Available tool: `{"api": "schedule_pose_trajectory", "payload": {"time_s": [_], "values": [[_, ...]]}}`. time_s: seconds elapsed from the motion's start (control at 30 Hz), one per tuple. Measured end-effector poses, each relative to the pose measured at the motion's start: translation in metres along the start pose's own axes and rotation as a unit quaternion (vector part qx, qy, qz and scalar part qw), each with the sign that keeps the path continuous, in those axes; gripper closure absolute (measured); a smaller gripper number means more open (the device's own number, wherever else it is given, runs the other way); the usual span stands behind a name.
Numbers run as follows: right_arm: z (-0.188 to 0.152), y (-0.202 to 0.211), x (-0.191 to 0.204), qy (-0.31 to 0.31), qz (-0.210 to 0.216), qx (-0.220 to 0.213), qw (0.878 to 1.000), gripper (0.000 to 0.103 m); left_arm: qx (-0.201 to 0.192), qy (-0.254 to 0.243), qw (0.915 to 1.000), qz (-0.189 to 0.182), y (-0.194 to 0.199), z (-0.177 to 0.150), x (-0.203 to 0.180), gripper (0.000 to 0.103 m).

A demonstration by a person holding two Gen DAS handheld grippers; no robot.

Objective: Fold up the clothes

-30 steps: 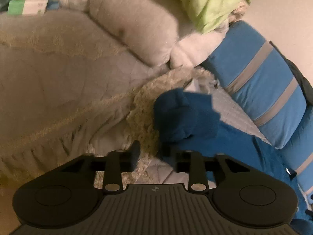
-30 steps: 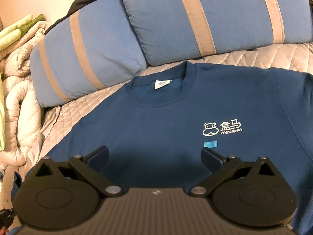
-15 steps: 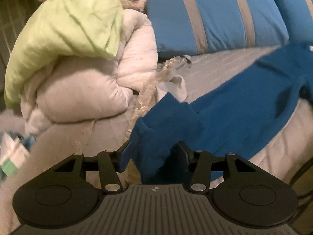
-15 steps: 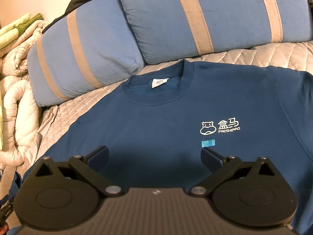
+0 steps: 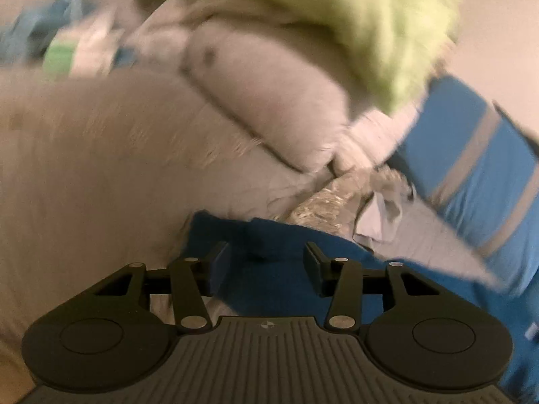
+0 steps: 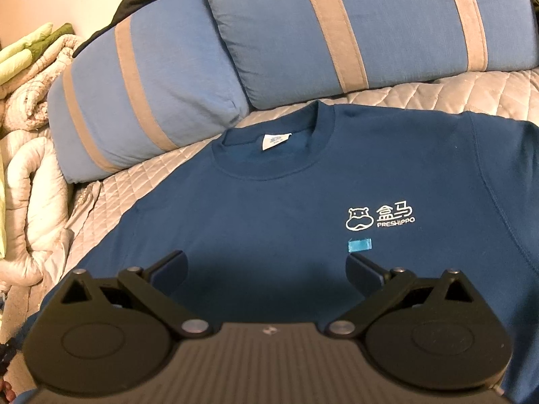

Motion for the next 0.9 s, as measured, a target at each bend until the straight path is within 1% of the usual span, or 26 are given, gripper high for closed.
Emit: {"api": "schedule_pose_trajectory", "payload": {"time_s": [0.1, 0.17, 0.27, 0.37, 0.47, 0.53, 0.6, 0.67, 0.7, 0.77, 0.8, 0.83, 0.87, 0.9], "values": [[0.0, 0.0, 0.0, -0.001, 0.0, 0.0, 1.0, 0.0, 0.019, 0.083, 0.996, -0.029, 0.001, -0.003, 0.022, 0.055], [0.0, 0.0, 0.0, -0.001, 0.0, 0.0, 1.0, 0.0, 0.032, 0.123, 0.9911, -0.039, 0.001, -0.008, 0.032, 0.054], [0.0, 0.0, 0.0, -0.001, 0.0, 0.0, 1.0, 0.0, 0.053, 0.168, 0.9834, -0.044, -0.001, -0.02, 0.044, 0.054], [0.0, 0.001, 0.001, 0.001, 0.005, -0.003, 1.0, 0.0, 0.064, 0.205, 0.975, -0.057, -0.007, -0.032, 0.054, 0.054], [0.0, 0.004, 0.002, 0.004, 0.015, -0.01, 1.0, 0.0, 0.062, 0.233, 0.9678, -0.074, -0.015, -0.042, 0.062, 0.056], [0.001, 0.006, 0.005, 0.007, 0.02, -0.016, 1.0, 0.0, 0.059, 0.255, 0.9612, -0.088, -0.021, -0.048, 0.065, 0.056], [0.001, 0.006, 0.007, 0.01, 0.022, -0.02, 1.0, 0.0, 0.054, 0.274, 0.9547, -0.101, -0.027, -0.053, 0.068, 0.061], [0.001, 0.006, 0.007, 0.01, 0.02, -0.018, 1.0, 0.0, 0.051, 0.287, 0.9509, -0.105, -0.033, -0.055, 0.068, 0.063], [0.001, 0.005, 0.006, 0.009, 0.02, -0.018, 1.0, 0.0, 0.049, 0.29, 0.9501, -0.105, -0.036, -0.053, 0.068, 0.065], [0.001, 0.005, 0.006, 0.008, 0.019, -0.017, 1.0, 0.0, 0.047, 0.293, 0.949, -0.106, -0.04, -0.048, 0.065, 0.074], [0.001, 0.004, 0.006, 0.008, 0.018, -0.016, 1.0, 0.0, 0.047, 0.289, 0.9506, -0.102, -0.041, -0.044, 0.062, 0.075], [0.001, 0.004, 0.006, 0.008, 0.017, -0.016, 1.0, 0.0, 0.048, 0.285, 0.9523, -0.098, -0.041, -0.039, 0.059, 0.077], [0.001, 0.004, 0.006, 0.008, 0.016, -0.017, 1.0, 0.0, 0.047, 0.277, 0.9552, -0.092, -0.039, -0.034, 0.055, 0.081], [0.001, 0.004, 0.006, 0.008, 0.016, -0.016, 1.0, 0.0, 0.047, 0.266, 0.9591, -0.084, -0.037, -0.028, 0.05, 0.082]]}}
Point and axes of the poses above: each gripper's, at about its wrist camera, not at the fingertips, and y roughly against the way its jaws point, x to its left, z to its top, the point moved 3 cm from there along -y, roughly the way its jaws point, and after that the axes turned 1 degree about z, right-handed, at the moved point
